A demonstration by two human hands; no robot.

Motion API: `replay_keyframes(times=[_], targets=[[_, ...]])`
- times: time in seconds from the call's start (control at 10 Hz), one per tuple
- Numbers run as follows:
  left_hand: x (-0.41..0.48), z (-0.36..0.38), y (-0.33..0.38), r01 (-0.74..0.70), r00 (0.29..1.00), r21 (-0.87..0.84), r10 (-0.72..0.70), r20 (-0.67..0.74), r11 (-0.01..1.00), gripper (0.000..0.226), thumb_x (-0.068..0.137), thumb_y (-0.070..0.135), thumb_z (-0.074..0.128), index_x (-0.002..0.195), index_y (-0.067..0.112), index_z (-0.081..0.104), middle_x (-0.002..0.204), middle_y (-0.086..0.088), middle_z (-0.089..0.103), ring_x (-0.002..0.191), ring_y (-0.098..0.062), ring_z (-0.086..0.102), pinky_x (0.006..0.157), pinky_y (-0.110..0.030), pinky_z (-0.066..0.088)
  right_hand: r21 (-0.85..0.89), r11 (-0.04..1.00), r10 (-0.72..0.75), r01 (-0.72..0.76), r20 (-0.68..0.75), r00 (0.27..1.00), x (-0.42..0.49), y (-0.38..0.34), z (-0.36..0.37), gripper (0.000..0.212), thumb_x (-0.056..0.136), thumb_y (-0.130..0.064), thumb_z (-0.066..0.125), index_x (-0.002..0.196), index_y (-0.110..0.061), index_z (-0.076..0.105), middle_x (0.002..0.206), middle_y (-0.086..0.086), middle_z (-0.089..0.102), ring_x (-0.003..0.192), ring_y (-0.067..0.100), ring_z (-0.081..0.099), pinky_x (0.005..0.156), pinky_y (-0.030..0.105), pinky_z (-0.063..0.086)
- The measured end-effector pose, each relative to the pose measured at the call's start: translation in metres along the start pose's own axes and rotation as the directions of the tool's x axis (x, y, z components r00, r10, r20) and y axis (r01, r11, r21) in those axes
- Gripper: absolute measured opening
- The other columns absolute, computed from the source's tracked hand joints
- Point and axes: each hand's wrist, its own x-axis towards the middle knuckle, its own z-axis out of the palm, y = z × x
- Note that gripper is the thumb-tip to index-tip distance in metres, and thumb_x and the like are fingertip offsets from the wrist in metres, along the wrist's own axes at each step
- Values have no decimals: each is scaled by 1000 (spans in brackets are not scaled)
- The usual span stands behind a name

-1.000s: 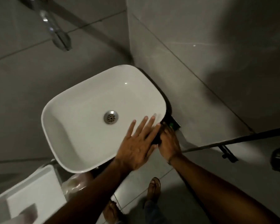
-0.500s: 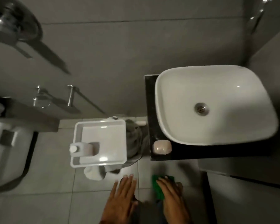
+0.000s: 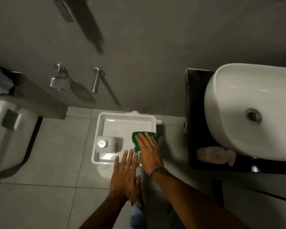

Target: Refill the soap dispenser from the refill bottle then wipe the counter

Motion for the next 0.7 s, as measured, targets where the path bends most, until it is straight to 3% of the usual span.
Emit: replay_keyframes(times=[0.1, 0.3, 0.4, 0.6, 0.7], targets=[[11, 20, -6, -13, 1000, -2, 13, 6, 1000, 82, 93, 62, 35, 149, 7, 59, 157, -21, 51, 144, -42, 51, 111, -58, 27, -82, 996, -12, 18, 62, 998, 22, 5, 21, 76, 78, -11, 87, 146, -10, 54, 151, 11, 56, 146, 36, 46, 118, 49, 21], [21, 56, -15, -7, 998, -45, 5, -62, 999, 81, 96, 61, 34, 153, 7, 52, 162, -21, 45, 148, -43, 45, 114, -60, 26, -193, 976, -66, 100, 176, 982, 54, 8, 65, 83, 96, -11, 67, 163, -14, 19, 173, 6, 14, 160, 36, 3, 120, 45, -11], [24, 63, -15, 11, 997, -70, -16, -71, 997, 83, 98, 66, 29, 156, 9, 48, 165, -20, 40, 152, -42, 39, 117, -60, 22, -228, 968, -48, 104, 238, 970, 58, 9, 76, 90, 98, -20, 64, 164, -17, 3, 174, 5, -3, 159, 36, -10, 121, 47, -14], [17, 52, -14, 20, 998, -20, -21, -58, 1000, 86, 97, 68, 26, 158, 10, 46, 167, -19, 34, 154, -42, 34, 119, -59, 18, -170, 976, -81, 138, 302, 950, 58, 13, 54, 89, 102, -34, 58, 165, -20, -3, 174, 6, -8, 159, 34, -12, 129, 51, -3], [-3, 27, 1, 42, 988, -78, -53, -148, 996, 83, 98, 64, 27, 152, 7, 54, 161, -21, 45, 149, -43, 44, 117, -56, 20, 122, 992, -3, -27, 238, 971, 39, -3, 12, 85, 99, -32, 63, 165, -22, 10, 174, 2, 5, 161, 28, 1, 131, 47, 9]])
